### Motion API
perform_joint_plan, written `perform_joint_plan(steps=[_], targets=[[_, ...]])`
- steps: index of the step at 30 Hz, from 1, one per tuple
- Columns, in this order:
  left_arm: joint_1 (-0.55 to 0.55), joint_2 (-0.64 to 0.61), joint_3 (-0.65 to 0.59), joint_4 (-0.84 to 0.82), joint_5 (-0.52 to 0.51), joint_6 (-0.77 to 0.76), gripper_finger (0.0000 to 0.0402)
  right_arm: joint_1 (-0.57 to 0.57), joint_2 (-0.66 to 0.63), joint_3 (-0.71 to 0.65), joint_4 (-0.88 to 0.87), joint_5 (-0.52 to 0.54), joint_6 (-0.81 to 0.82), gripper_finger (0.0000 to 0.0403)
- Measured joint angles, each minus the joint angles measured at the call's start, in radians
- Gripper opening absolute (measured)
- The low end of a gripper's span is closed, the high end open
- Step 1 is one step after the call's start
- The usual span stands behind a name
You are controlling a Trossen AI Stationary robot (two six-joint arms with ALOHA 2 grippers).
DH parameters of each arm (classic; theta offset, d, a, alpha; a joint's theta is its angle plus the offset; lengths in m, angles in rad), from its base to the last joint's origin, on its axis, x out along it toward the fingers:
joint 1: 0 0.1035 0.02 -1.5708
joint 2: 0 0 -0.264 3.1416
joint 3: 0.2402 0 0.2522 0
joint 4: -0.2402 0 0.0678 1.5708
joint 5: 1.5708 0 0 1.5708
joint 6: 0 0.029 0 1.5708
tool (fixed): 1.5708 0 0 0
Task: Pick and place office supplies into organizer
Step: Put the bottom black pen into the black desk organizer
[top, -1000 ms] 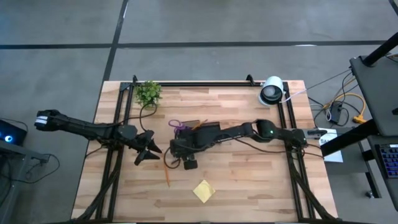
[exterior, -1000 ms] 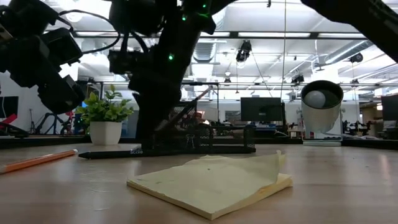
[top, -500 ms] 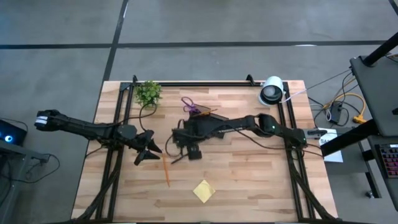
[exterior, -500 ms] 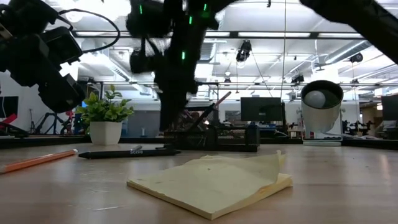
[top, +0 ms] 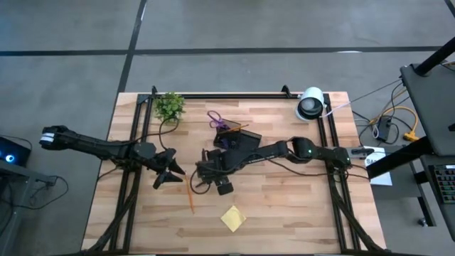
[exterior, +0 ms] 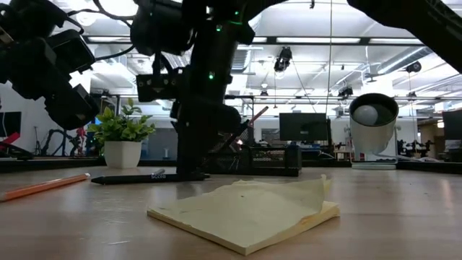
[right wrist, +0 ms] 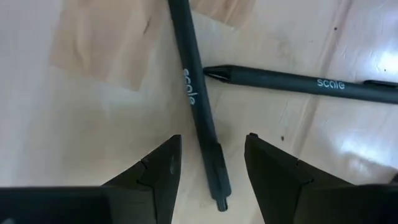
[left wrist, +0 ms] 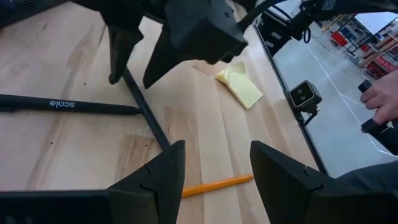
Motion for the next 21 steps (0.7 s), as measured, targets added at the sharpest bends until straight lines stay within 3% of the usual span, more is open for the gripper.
perform_joint_plan(steps=[5, 21], targets=[[0.0, -0.001, 0.0, 0.004, 0.0, 0.0, 0.0166, 0.002, 0.0, -0.017, 0.006, -0.005, 0.0, 0.0147], [0.0, -0.001, 0.0, 0.007, -0.006, 0.0, 0.0166, 0.011, -0.009, -0.084, 0.003, 0.035, -0.041, 0.002]])
